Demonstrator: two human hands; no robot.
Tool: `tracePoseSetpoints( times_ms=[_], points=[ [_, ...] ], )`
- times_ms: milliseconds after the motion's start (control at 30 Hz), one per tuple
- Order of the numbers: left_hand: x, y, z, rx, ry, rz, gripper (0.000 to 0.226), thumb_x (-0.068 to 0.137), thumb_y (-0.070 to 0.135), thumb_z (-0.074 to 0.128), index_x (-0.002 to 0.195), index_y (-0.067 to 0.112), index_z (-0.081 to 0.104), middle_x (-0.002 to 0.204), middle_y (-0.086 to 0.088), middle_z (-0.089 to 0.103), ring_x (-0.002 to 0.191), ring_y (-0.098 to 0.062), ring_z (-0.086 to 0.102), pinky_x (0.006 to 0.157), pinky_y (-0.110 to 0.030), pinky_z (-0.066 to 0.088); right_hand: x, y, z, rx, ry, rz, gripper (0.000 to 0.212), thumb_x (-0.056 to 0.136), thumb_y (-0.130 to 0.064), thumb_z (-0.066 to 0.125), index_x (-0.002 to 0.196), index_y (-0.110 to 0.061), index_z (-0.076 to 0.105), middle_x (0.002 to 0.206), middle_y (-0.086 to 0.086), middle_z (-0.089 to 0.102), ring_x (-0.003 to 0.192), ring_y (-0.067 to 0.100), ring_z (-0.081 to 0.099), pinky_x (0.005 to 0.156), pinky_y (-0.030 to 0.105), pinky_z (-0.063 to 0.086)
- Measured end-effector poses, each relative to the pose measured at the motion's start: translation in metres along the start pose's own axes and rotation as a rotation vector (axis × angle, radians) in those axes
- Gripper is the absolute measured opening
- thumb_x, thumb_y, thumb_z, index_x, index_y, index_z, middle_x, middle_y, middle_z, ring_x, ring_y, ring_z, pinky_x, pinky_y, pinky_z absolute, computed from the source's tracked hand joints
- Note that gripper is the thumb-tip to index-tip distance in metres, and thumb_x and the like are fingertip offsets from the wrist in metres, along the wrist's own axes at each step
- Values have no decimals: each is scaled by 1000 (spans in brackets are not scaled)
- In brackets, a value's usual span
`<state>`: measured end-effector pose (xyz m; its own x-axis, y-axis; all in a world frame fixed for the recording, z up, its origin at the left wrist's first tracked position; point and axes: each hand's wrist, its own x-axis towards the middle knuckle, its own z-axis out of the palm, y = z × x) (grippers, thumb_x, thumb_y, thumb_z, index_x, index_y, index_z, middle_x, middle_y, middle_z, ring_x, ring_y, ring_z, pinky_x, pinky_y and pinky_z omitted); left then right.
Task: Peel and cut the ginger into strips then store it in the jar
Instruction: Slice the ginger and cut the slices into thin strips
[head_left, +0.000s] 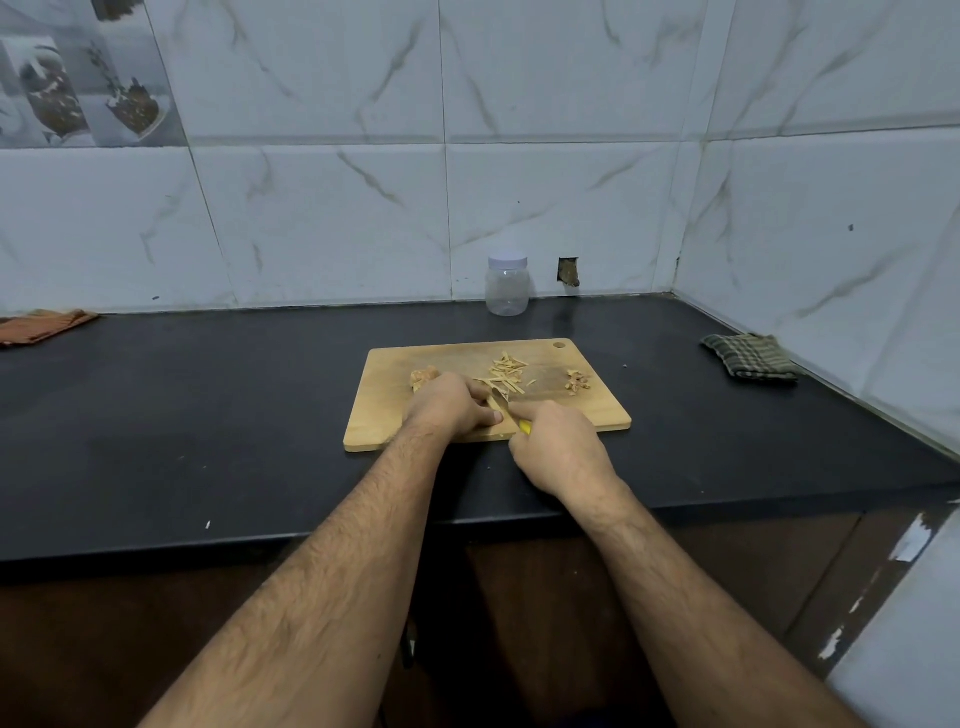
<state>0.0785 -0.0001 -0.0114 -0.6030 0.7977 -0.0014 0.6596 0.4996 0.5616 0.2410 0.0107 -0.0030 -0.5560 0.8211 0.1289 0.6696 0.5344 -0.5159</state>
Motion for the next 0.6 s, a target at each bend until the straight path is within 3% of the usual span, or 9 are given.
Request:
tracePoseSetpoints(
  times_ms=[600],
  points=[
    [6,0,0,1,-4,1,42,79,40,81,119,33,71,122,11,69,112,-13,62,98,-31,50,7,-12,0,-71,-63,-13,45,96,-16,51,138,-33,57,131,3,62,115,24,58,86,33,49]
  ],
)
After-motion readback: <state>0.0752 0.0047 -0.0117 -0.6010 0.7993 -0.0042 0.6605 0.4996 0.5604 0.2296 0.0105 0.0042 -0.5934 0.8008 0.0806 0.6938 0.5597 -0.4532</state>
